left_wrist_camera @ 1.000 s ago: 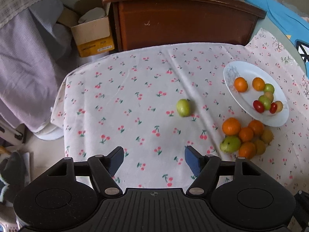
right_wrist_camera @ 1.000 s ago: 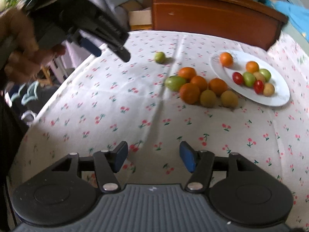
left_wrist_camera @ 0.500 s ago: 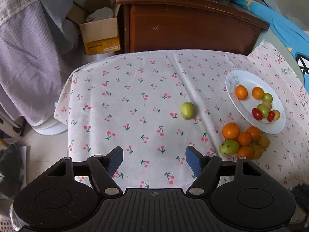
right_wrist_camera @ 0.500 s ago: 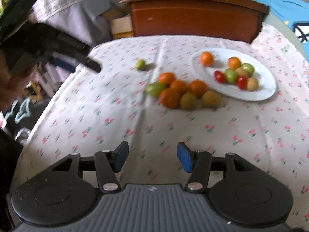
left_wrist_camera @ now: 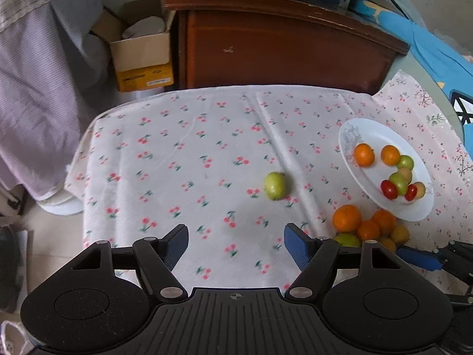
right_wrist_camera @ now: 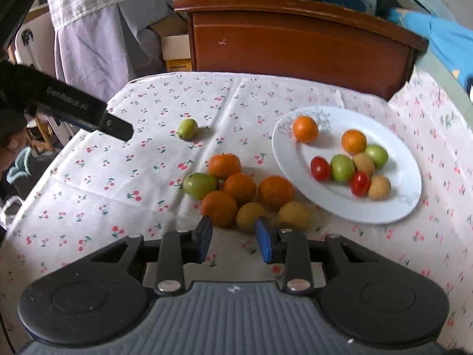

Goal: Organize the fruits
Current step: 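Withdraw both tools from the plate toward the remaining fruits, then grasp the lone green lime with the left tool while the right tool grasps a tan fruit, then carry the lime and tan fruit over the white plate with both tools, then open both tools to drop the fruits onto the plate, then withdraw both tools from the plate toward the remaining fruit cluster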

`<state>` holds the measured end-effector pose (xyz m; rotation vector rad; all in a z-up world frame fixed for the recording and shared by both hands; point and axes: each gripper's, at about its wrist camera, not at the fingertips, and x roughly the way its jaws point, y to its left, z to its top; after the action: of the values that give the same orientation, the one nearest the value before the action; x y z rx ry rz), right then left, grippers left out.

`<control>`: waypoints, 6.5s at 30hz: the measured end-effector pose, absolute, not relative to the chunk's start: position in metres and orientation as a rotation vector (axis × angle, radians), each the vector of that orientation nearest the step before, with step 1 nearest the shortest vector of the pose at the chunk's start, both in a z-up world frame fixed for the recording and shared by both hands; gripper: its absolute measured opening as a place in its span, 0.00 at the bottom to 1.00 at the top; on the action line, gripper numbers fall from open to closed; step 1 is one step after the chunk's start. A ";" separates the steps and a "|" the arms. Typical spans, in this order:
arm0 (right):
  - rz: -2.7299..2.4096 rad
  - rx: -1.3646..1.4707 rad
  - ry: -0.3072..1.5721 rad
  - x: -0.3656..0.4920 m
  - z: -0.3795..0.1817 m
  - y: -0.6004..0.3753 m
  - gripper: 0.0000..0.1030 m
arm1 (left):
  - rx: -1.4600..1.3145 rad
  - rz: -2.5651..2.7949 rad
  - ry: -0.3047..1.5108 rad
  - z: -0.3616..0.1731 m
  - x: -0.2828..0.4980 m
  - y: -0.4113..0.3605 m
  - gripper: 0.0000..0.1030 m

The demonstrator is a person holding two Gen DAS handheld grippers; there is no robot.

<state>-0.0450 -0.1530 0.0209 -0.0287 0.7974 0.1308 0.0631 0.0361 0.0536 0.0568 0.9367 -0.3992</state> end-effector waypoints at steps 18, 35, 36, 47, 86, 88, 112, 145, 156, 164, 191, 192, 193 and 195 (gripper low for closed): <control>0.203 -0.043 0.800 -0.023 0.019 -0.163 0.38 | 0.053 -0.467 0.950 0.030 0.102 -0.011 0.70; 0.310 -0.047 0.826 -0.017 0.023 -0.158 0.37 | 0.044 -0.491 0.940 0.020 0.112 -0.019 0.62; 0.311 -0.044 0.826 -0.017 0.023 -0.159 0.37 | 0.046 -0.487 0.940 0.020 0.112 -0.020 0.62; 0.306 -0.029 0.853 -0.017 0.023 -0.163 0.38 | 0.112 -0.510 0.912 0.016 0.107 -0.027 0.54; 0.307 -0.057 0.843 -0.018 0.030 -0.165 0.23 | 0.103 -0.552 0.873 0.026 0.093 -0.021 0.19; 0.306 -0.042 0.823 -0.019 0.034 -0.166 0.23 | 0.090 -0.547 0.866 0.031 0.092 -0.017 0.19; 0.203 -0.126 0.775 -0.020 0.046 -0.154 0.23 | 0.024 -0.528 0.788 0.083 0.065 -0.001 0.19; -0.212 0.271 0.783 0.012 0.052 -0.274 0.23 | -0.005 -0.723 0.804 0.057 0.076 -0.100 0.19; -0.271 0.310 0.752 0.014 0.053 -0.281 0.26 | -0.040 -0.717 0.767 0.070 0.072 -0.101 0.54; -0.233 0.235 0.745 -0.007 0.060 -0.259 0.32 | -0.071 -0.606 0.764 0.090 0.066 -0.056 0.65; -0.073 0.255 0.859 -0.123 0.023 -0.182 0.49 | -0.086 -0.368 0.939 0.057 -0.007 0.023 0.75; -0.075 0.261 0.857 -0.124 0.023 -0.183 0.49 | -0.086 -0.364 0.940 0.056 -0.008 0.025 0.75; -0.080 0.267 0.853 -0.124 0.023 -0.183 0.49 | -0.084 -0.362 0.941 0.056 -0.010 0.026 0.75; -0.082 0.273 0.845 -0.123 0.023 -0.184 0.49 | -0.082 -0.357 0.945 0.055 -0.012 0.028 0.75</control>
<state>-0.1235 -0.1839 0.0233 0.2730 0.8450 -0.0819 -0.0119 0.0276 0.0548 -0.0825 0.9453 -0.3565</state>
